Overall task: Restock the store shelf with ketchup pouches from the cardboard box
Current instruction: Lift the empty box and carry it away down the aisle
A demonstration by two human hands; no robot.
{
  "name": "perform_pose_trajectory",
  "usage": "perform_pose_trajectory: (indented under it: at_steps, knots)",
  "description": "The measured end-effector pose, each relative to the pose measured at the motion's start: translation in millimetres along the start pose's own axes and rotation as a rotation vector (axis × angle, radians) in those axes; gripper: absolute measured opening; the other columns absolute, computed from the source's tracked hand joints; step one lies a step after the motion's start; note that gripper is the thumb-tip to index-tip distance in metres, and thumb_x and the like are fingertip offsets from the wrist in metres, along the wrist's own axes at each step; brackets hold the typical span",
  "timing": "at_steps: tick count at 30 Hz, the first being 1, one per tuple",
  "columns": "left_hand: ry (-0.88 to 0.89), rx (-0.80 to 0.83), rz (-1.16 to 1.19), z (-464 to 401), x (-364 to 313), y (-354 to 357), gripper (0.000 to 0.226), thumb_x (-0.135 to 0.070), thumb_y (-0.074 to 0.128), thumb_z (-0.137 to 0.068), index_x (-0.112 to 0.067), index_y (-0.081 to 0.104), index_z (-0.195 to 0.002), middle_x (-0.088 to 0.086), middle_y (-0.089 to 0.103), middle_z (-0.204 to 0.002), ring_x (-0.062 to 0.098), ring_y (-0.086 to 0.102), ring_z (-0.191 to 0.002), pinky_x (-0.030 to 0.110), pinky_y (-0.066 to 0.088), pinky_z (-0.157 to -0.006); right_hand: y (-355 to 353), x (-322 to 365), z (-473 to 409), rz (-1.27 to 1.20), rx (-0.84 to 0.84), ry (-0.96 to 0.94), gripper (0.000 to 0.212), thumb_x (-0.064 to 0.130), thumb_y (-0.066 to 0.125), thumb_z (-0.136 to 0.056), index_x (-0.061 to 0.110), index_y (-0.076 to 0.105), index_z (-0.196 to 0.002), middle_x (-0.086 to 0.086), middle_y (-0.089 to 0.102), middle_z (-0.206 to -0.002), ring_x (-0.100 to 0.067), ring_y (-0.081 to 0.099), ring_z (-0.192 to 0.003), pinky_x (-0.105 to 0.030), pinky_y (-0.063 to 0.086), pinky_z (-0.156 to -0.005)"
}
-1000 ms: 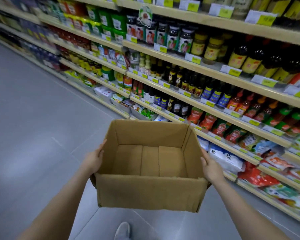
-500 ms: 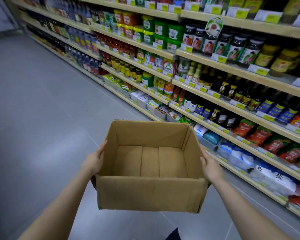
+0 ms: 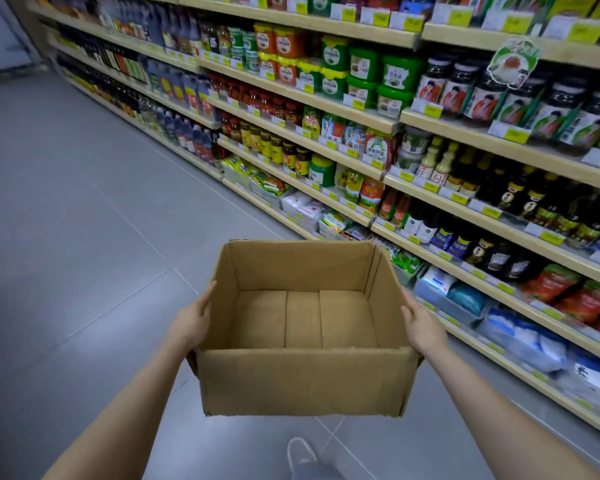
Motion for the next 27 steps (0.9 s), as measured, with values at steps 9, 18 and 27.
perform_pose_trajectory:
  at_steps: [9, 18, 27]
  knots:
    - [0.017, 0.004, -0.007, -118.4, 13.4, -49.4, 0.046, -0.023, 0.024, -0.101, -0.038, 0.018, -0.145, 0.014, 0.048, -0.139, 0.033, 0.054, -0.115, 0.037, 0.045, -0.087, 28.7, 82.4, -79.0, -0.03, 0.003, 0.059, 0.045, 0.03, 0.033, -0.099, 0.041, 0.023, -0.142, -0.007, 0.055, -0.133, -0.027, 0.059, -0.099, -0.034, 0.046, -0.069]
    - [0.132, 0.097, -0.063, -256.5, 67.2, -96.6, 0.049, -0.021, 0.027, -0.101, -0.038, 0.017, -0.145, 0.018, 0.056, -0.129, 0.037, 0.056, -0.109, 0.038, 0.043, -0.084, 95.8, 170.8, -119.1, -0.022, -0.084, 0.14, 0.045, 0.026, 0.034, -0.098, 0.036, 0.026, -0.142, -0.012, 0.057, -0.13, -0.034, 0.056, -0.11, -0.041, 0.048, -0.088]
    - [0.23, 0.192, -0.179, -374.3, 106.0, -155.0, 0.048, -0.025, 0.025, -0.101, -0.042, 0.017, -0.144, 0.018, 0.062, -0.119, 0.035, 0.058, -0.099, 0.038, 0.044, -0.078, 166.3, 252.0, -129.7, -0.103, -0.111, 0.286, 0.047, 0.021, 0.034, -0.098, 0.037, 0.026, -0.142, -0.016, 0.062, -0.122, -0.037, 0.058, -0.108, -0.036, 0.043, -0.08]
Point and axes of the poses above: each hand's wrist, its own z-axis away from the middle knuckle, its own y-axis out of the palm, x = y × z, the point moved 9 cm from there along -z, towards the middle knuckle
